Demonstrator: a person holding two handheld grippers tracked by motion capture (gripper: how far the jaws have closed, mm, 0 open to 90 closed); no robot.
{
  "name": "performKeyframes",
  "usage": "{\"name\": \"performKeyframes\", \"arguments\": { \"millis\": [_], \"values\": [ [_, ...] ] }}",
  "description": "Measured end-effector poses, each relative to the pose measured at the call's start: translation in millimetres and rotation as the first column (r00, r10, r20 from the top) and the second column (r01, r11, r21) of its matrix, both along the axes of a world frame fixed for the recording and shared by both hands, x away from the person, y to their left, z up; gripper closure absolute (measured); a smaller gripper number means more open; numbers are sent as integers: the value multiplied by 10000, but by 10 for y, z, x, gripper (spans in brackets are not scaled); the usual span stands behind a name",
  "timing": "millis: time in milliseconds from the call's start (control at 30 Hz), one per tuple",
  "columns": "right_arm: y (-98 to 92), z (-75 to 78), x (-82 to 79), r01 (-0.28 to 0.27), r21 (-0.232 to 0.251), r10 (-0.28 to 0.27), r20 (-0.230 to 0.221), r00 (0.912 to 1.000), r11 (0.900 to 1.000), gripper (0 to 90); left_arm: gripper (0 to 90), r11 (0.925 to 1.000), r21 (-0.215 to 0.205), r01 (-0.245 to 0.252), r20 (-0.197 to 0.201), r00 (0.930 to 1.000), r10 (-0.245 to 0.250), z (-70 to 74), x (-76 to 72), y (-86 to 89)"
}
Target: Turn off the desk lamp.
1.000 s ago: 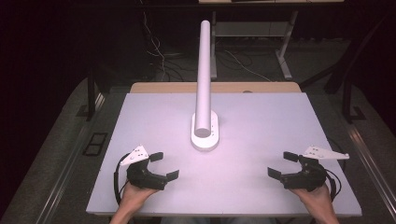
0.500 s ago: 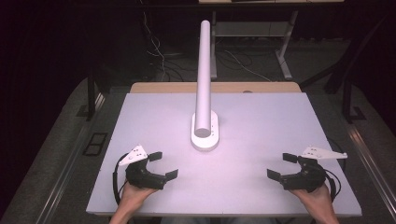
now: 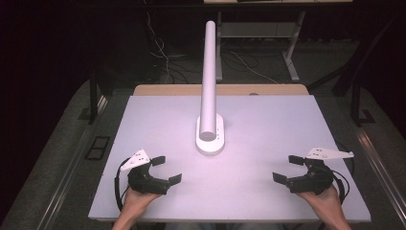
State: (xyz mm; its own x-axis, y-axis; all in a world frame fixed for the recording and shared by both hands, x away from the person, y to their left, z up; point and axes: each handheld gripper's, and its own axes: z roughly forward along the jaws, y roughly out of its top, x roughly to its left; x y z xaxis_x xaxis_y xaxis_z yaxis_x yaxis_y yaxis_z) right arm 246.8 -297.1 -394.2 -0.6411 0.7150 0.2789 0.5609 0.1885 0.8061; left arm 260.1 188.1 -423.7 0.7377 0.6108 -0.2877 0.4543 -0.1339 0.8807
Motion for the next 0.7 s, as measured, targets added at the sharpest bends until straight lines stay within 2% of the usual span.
{"name": "performKeyframes", "arguments": {
  "millis": [200, 433, 700],
  "values": [
    [46, 88, 48, -226, -142, 225, -57, 9997, 9996, 6, 0, 10000, -25, -29, -10, 10000, 29, 0, -5, -2],
    [114, 174, 118, -517, -369, 521, 83, 9986, 9980, 7, 0, 10000, -44, -33, -8, 10000, 33, -1, -6, 1],
    [187, 254, 215, -772, -496, 770, -60, 9970, 9958, 6, 0, 10000, -43, 3, -20, 10000, -3, -1, -10, -5]
  ]
}}
